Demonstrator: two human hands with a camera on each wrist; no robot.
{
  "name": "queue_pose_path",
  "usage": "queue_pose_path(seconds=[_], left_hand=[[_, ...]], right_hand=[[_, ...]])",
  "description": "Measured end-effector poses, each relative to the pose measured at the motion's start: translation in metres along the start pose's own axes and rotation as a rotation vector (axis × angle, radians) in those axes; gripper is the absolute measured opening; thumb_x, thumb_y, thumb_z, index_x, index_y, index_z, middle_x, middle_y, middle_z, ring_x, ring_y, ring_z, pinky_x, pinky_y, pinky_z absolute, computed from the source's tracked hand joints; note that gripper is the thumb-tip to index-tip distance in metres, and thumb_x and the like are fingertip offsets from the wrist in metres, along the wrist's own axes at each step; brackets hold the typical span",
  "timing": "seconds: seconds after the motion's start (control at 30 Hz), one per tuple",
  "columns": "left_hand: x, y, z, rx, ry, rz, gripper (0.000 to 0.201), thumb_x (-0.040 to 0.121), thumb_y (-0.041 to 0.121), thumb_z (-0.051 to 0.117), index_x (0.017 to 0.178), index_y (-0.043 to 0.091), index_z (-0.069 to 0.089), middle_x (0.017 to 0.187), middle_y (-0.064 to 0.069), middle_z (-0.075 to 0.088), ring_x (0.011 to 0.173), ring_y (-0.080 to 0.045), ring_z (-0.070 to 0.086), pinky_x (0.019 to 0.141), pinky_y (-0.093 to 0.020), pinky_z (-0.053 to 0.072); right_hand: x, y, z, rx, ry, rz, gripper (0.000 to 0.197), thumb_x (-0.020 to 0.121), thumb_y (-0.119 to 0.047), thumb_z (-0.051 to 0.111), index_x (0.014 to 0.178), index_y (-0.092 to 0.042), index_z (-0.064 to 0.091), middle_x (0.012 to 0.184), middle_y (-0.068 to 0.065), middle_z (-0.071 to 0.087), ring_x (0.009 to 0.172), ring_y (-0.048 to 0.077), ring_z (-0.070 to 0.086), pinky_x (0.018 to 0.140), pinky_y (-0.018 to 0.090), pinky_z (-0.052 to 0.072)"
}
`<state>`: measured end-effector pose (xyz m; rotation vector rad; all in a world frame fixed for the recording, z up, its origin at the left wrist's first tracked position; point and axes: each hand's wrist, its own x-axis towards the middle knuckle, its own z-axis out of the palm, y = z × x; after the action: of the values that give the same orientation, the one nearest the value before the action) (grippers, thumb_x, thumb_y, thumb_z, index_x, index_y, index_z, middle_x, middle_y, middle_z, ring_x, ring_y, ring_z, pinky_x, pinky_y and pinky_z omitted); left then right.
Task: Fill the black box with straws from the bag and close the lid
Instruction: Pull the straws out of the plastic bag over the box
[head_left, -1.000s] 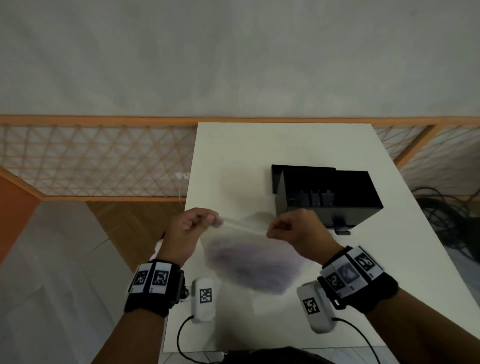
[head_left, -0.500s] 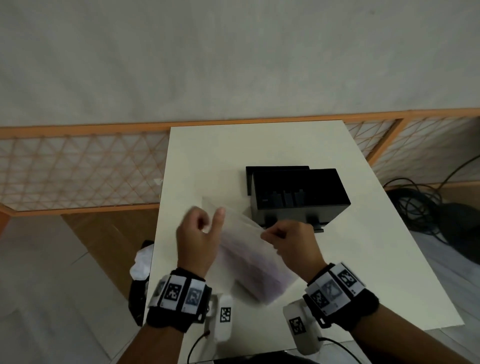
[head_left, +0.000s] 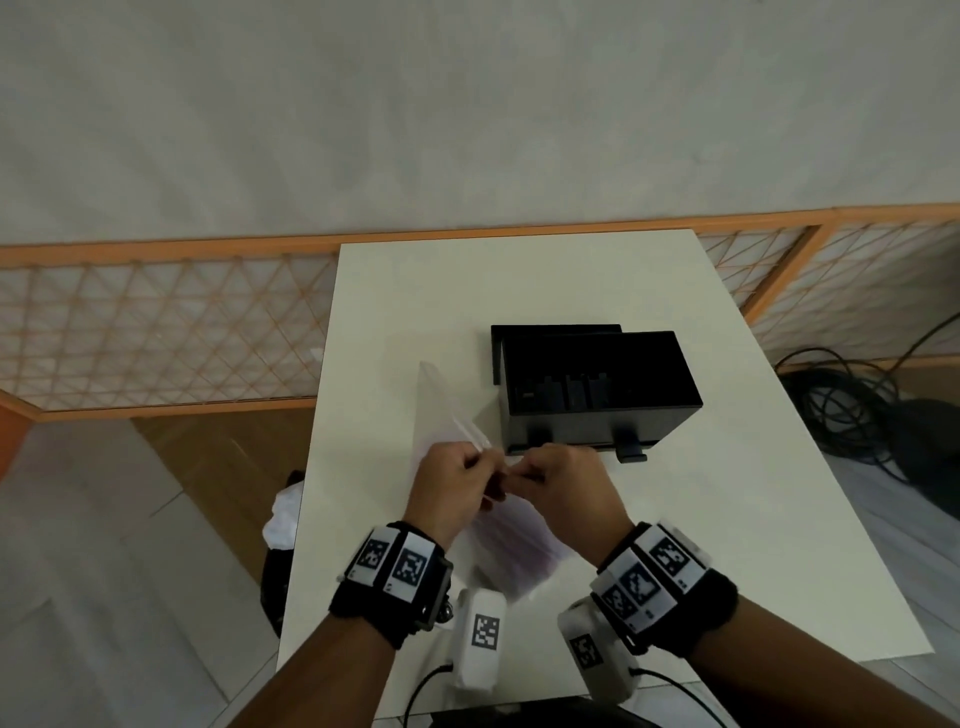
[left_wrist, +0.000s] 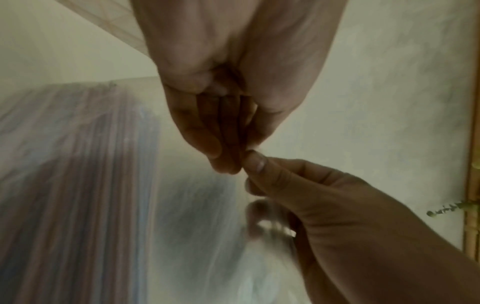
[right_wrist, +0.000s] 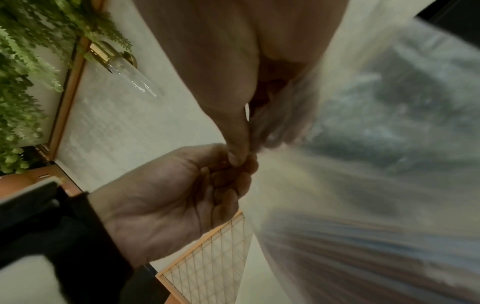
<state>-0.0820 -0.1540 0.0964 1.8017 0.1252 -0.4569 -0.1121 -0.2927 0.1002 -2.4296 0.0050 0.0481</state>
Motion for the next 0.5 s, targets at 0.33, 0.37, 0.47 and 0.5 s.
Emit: queue_pose_path(seconds=[0.33, 0.37, 0.47, 0.5], left_hand=[[0.010, -0.001, -0.007, -0.163, 0.074, -0.020, 0.027, 0.090, 0.016, 0.059, 0.065, 0.005, 0.065, 0.065, -0.012, 0.072, 0.060, -0.026, 0.068, 0.057, -0.030, 0.054], [0.010, -0.002, -0.007, -0.159, 0.056, -0.012, 0.027, 0.089, 0.017, 0.060, 0.065, 0.005, 0.066, 0.065, -0.011, 0.072, 0.061, -0.026, 0.069, 0.058, -0.030, 0.055], [0.008, -0.005, -0.006, -0.128, 0.042, 0.015, 0.030, 0.089, 0.020, 0.060, 0.064, 0.005, 0.067, 0.063, -0.010, 0.072, 0.060, -0.024, 0.069, 0.060, -0.030, 0.057], [0.008, -0.006, -0.007, -0.132, 0.041, 0.015, 0.030, 0.089, 0.019, 0.061, 0.064, 0.005, 0.067, 0.062, -0.010, 0.071, 0.059, -0.023, 0.068, 0.061, -0.031, 0.058]], right_hand=[[-0.023, 0.021, -0.024, -0.049, 0.144, -0.007, 0.011, 0.075, -0.017, 0.076, 0.065, -0.012, 0.072, 0.066, 0.001, 0.068, 0.059, 0.014, 0.060, 0.059, 0.021, 0.046], [-0.028, 0.023, -0.026, -0.046, 0.139, 0.014, 0.010, 0.074, -0.017, 0.077, 0.065, -0.013, 0.073, 0.065, 0.000, 0.067, 0.058, 0.013, 0.060, 0.059, 0.021, 0.045], [-0.041, 0.029, -0.037, -0.036, 0.053, 0.118, 0.008, 0.073, -0.024, 0.078, 0.072, -0.017, 0.074, 0.070, -0.007, 0.064, 0.062, 0.005, 0.055, 0.062, 0.019, 0.041], [-0.044, 0.028, -0.043, -0.044, 0.004, 0.151, 0.012, 0.073, -0.031, 0.078, 0.076, -0.020, 0.075, 0.074, -0.010, 0.063, 0.065, 0.000, 0.053, 0.063, 0.017, 0.039]])
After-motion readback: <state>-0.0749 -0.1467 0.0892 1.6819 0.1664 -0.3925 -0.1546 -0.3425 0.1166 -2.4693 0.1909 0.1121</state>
